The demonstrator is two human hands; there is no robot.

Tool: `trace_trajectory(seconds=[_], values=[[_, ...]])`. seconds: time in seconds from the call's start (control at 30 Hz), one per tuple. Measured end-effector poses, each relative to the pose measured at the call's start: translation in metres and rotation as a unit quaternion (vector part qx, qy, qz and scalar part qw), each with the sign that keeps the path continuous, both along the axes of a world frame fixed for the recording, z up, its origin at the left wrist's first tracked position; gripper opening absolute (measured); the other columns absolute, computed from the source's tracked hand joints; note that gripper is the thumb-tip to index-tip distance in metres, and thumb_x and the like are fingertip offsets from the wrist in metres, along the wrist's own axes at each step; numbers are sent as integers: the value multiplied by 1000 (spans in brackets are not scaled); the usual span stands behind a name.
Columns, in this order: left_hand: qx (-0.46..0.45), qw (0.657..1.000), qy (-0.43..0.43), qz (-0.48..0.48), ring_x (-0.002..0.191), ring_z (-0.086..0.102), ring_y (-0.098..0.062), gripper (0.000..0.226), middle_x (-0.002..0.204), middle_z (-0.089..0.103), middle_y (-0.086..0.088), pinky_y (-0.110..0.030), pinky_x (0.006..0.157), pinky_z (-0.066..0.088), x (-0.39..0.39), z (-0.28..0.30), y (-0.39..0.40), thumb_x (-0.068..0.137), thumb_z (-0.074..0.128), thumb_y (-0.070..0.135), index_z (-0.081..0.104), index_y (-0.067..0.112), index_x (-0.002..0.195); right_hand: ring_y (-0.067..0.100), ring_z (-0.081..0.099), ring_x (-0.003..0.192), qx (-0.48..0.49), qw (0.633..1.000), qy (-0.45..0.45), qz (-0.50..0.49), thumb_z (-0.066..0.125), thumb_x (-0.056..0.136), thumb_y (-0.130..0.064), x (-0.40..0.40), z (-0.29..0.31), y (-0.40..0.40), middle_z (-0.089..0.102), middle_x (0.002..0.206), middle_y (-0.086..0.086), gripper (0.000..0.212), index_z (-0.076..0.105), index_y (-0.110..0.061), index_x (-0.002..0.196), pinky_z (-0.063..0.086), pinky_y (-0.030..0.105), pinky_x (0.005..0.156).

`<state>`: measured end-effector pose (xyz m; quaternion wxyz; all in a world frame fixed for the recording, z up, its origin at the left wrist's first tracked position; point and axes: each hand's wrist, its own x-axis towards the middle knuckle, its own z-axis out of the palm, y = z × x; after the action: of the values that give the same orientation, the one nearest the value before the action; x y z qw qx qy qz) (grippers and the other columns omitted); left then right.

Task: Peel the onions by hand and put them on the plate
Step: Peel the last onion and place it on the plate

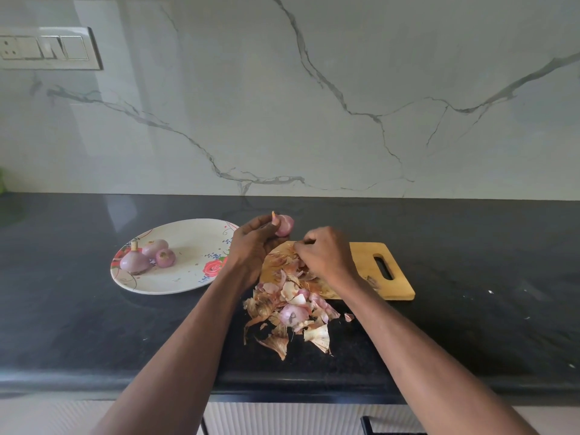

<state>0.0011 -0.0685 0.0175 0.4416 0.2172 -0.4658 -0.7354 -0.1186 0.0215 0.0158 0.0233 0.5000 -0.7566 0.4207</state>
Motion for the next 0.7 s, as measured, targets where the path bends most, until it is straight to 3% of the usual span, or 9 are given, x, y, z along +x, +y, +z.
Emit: trace_trajectory(seconds=[0.07,0.13,0.23,0.33,0.47,0.6,0.7], values=[[-6,1000,-4,2,88,74,-23,9,96,76,-11,-33,84,62,0,0,0,94,66,9,73,5,99,19,60,48,30,999,32,14,69,82,-20,1,-2,-1,69,60,5,22,73,-8,64,54,32,48],[-14,1000,-7,-7,86,74,-22,10,94,78,-9,-34,84,62,0,1,2,94,66,10,73,7,100,16,67,64,18,999,32,30,67,85,-15,0,-1,0,75,77,0,12,79,-13,84,57,30,57],[-45,998,-24,-25,91,74,-24,13,99,78,-11,-38,87,61,1,0,4,95,65,11,73,8,104,10,67,70,-78,995,-28,47,70,91,-20,-2,3,3,75,87,-2,14,78,-12,100,55,27,59],[-61,997,-34,-43,88,74,-23,14,100,77,-10,-37,85,61,1,1,7,94,64,6,71,7,106,3,69,83,-121,983,-122,60,75,86,-30,-4,8,5,73,98,-6,33,74,-9,112,56,18,73],[-69,996,-31,-46,83,74,-22,15,97,77,-14,-30,76,62,2,2,10,90,68,3,72,2,104,-3,67,83,-113,979,-150,76,77,85,-27,-7,8,4,76,98,-4,26,77,-11,105,53,14,72],[-102,993,-43,-35,85,75,-25,17,98,77,-18,-31,78,62,2,0,9,90,69,7,74,2,105,13,72,72,-125,975,-162,85,79,83,-27,-6,8,5,77,82,-2,18,80,-11,91,53,31,60],[-135,988,-64,-30,83,74,-24,22,100,76,-20,-33,81,63,1,-2,9,90,70,7,73,-1,110,6,68,61,-122,976,-164,68,82,80,-29,-3,7,6,74,69,-6,17,80,-13,80,50,22,49]])
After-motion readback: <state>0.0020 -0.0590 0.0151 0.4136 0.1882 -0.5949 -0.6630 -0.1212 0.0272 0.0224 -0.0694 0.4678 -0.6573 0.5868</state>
